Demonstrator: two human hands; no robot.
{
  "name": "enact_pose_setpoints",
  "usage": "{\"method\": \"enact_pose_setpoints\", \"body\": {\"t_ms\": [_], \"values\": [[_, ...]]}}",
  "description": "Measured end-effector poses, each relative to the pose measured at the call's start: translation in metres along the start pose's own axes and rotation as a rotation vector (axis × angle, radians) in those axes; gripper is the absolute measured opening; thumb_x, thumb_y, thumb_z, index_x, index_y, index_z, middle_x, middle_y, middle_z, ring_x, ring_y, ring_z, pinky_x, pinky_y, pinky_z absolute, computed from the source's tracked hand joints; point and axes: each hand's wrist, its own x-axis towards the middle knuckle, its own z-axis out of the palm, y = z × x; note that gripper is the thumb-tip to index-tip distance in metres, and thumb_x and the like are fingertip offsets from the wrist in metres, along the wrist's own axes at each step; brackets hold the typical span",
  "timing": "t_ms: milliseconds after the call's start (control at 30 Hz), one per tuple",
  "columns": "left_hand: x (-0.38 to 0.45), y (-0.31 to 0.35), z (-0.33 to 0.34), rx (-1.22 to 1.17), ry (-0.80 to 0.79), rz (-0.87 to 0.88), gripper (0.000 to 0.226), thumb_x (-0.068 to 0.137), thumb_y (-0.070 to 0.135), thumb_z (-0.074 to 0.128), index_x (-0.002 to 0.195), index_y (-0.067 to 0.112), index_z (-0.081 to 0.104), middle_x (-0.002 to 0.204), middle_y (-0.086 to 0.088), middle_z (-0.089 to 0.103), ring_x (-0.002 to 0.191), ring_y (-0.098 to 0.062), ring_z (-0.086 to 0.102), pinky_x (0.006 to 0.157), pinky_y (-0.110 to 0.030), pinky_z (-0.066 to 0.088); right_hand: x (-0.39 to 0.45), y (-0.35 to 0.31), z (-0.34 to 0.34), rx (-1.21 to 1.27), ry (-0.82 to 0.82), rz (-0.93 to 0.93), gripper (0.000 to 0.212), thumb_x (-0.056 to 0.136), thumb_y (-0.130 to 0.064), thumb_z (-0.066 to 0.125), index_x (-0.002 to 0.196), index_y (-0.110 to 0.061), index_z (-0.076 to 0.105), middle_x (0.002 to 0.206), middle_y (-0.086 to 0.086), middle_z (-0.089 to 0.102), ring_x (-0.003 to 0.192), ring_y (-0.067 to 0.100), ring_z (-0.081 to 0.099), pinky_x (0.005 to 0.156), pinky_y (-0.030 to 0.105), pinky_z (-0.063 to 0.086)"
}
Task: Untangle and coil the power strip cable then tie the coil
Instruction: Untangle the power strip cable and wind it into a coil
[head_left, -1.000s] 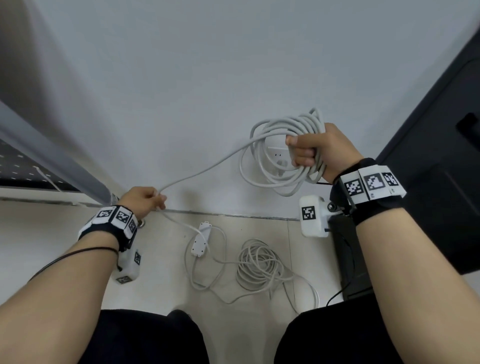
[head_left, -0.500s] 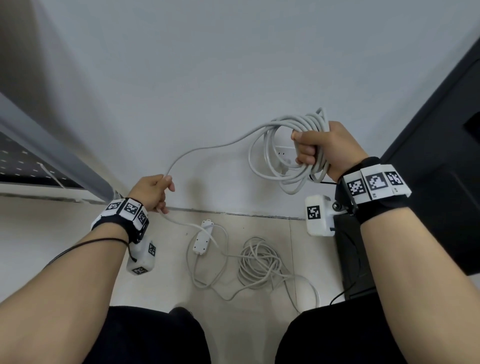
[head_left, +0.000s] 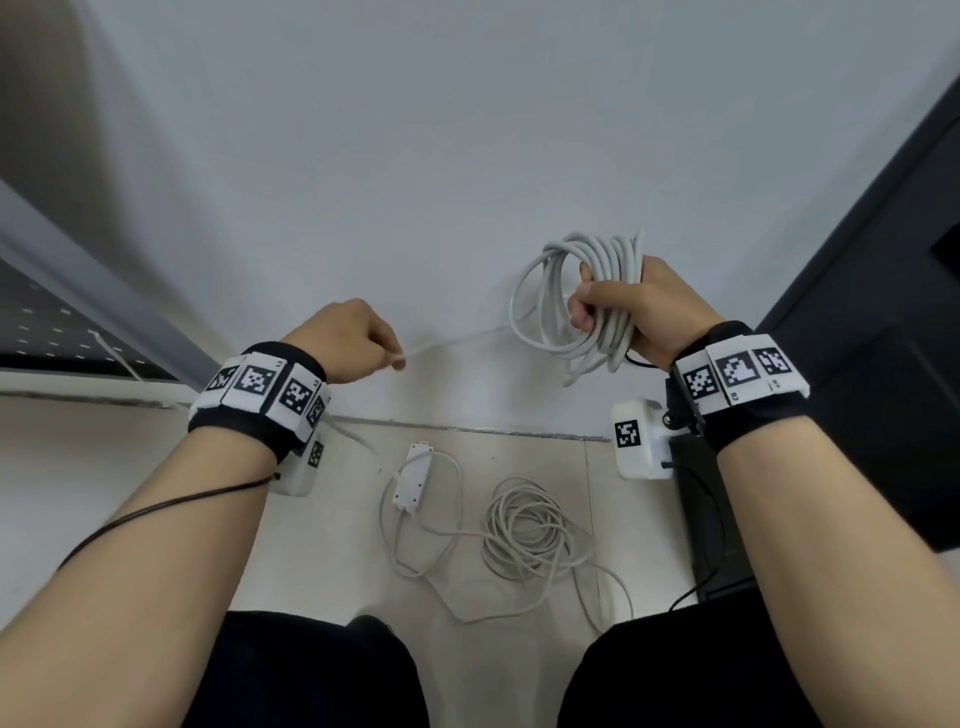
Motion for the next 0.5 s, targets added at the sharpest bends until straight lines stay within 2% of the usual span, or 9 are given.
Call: {"method": "enact_pose_setpoints", "body": {"t_ms": [67,133,233,267,367,467,500], "values": [[-0.005,0.013,-0.001,0.017,-0.183,0.036,0.026,0.086,0.012,0.065,0.071,0.029,0.078,0.051,0.008,0.054,0.054,-0.013,0.047,0.054,-0.022,0.035,0.001,0.003,0.005,0.020,-0.045,0.024,0.022,0.093,0.007,0.052,0.077,-0.005,0.059,0.078,0.015,0.072,0.073,0.028,0.065,0.073,0.033,0.055],[-0.009,0.027,0.002,-0.058,-0.326,0.110,0.030,0.084,0.006,0.063,0.072,0.028,0.079,0.048,0.005,0.045,0.050,-0.017,0.035,0.050,-0.023,0.028,0.004,0.006,0.015,-0.002,-0.105,0.040,0.016,0.093,0.002,0.059,0.083,-0.005,0.069,0.092,0.016,0.075,0.089,0.028,0.072,0.085,0.033,0.057],[-0.013,0.044,0.008,-0.249,-0.426,0.224,0.028,0.087,0.002,0.061,0.080,0.022,0.080,0.049,0.001,0.037,0.048,-0.016,0.027,0.046,-0.021,0.024,0.006,0.011,0.033,-0.216,-0.195,0.060,0.010,0.088,-0.018,0.073,0.079,-0.019,0.076,0.081,-0.003,0.075,0.084,0.012,0.071,0.080,0.027,0.050],[-0.013,0.048,0.010,-0.308,-0.437,0.251,0.026,0.088,0.003,0.061,0.083,0.020,0.081,0.049,0.001,0.037,0.047,-0.016,0.027,0.045,-0.021,0.025,0.005,0.012,0.040,-0.263,-0.225,0.074,0.008,0.088,-0.024,0.073,0.083,-0.017,0.076,0.081,-0.004,0.075,0.083,0.011,0.071,0.080,0.027,0.050],[-0.013,0.052,0.016,-0.400,-0.353,0.294,0.017,0.090,0.010,0.065,0.080,0.015,0.079,0.049,-0.001,0.045,0.045,-0.014,0.034,0.046,-0.021,0.029,0.002,0.016,0.053,-0.281,-0.357,0.084,0.020,0.092,-0.027,0.066,0.094,-0.008,0.070,0.082,-0.002,0.075,0.077,0.011,0.071,0.073,0.021,0.051],[-0.010,0.048,0.022,-0.480,-0.145,0.262,0.014,0.086,0.015,0.071,0.075,0.008,0.074,0.049,0.000,0.051,0.043,-0.011,0.043,0.046,-0.023,0.036,-0.002,0.013,0.055,-0.246,-0.474,0.154,0.028,0.092,-0.023,0.066,0.108,0.000,0.068,0.094,0.004,0.078,0.094,0.019,0.074,0.079,0.016,0.053],[-0.009,0.047,0.023,-0.534,-0.094,0.244,0.012,0.084,0.015,0.075,0.075,0.007,0.073,0.050,-0.001,0.053,0.043,-0.010,0.044,0.045,-0.022,0.037,-0.001,0.013,0.054,-0.306,-0.473,0.145,0.028,0.091,-0.023,0.067,0.104,0.002,0.070,0.090,0.005,0.078,0.092,0.019,0.074,0.079,0.015,0.052]]}}
